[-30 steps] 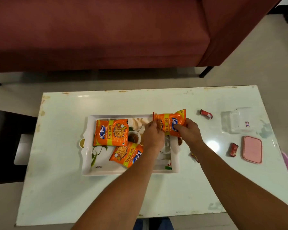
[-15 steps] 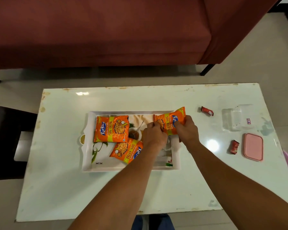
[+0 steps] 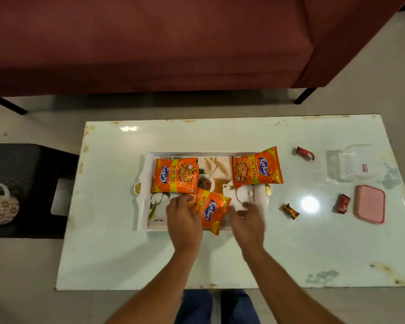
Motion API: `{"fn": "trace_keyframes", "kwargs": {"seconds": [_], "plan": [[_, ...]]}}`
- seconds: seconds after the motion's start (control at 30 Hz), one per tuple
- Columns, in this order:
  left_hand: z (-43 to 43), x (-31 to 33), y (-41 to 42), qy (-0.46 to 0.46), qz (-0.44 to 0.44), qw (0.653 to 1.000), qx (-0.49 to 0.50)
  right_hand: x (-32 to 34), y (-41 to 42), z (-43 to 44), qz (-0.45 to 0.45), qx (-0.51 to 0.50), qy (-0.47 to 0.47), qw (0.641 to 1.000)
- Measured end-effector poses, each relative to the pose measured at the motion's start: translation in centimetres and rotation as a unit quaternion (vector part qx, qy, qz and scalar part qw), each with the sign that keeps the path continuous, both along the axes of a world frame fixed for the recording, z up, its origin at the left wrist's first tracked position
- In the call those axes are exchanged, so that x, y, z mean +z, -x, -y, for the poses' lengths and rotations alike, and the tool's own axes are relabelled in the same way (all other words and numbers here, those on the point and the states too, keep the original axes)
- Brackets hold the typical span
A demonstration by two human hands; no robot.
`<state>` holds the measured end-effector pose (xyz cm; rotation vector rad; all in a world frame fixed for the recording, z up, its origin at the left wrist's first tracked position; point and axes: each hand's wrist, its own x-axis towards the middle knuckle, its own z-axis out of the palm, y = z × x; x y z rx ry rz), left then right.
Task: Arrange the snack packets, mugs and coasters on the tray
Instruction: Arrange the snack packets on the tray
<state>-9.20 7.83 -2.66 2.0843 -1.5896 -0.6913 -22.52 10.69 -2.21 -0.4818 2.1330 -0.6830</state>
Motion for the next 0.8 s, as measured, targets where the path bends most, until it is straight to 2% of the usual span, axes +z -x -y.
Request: {"fn": "trace_keyframes", "kwargs": {"seconds": [0.07, 0.2, 0.37, 0.43, 0.53, 0.8], "plan": [[0.3, -0.6, -1.5, -0.052, 0.021, 0.997, 0.047, -0.8, -1.9, -0.4, 0.062, 0.011, -0.058, 0.996], [1.7, -1.5, -2.1, -0.133, 0.048, 0.989, 0.034, -2.0, -2.8, 0.9, 0.044, 0.039, -0.081, 0.995], [1.4, -1.7, -0.3, -0.144, 0.015, 0.989, 0.023, -1.4, -0.9, 2.2, 0.059, 0.045, -0.02, 0.997], [0.4, -1.3, 1.2, -0.136, -0.017, 0.99, 0.02, -0.6, 0.8, 1.9, 0.072, 0.046, 0.023, 0.996], [-1.2, -0.9, 4.1, -0.12, -0.08, 0.989, -0.006, 0.4, 4.4, 0.9, 0.04, 0.079, 0.068, 0.994], [-3.1, -0.6, 9.8, -0.165, -0.111, 0.978, -0.056, 0.3, 10.7, -1.1, -0.031, 0.08, 0.056, 0.995]]}}
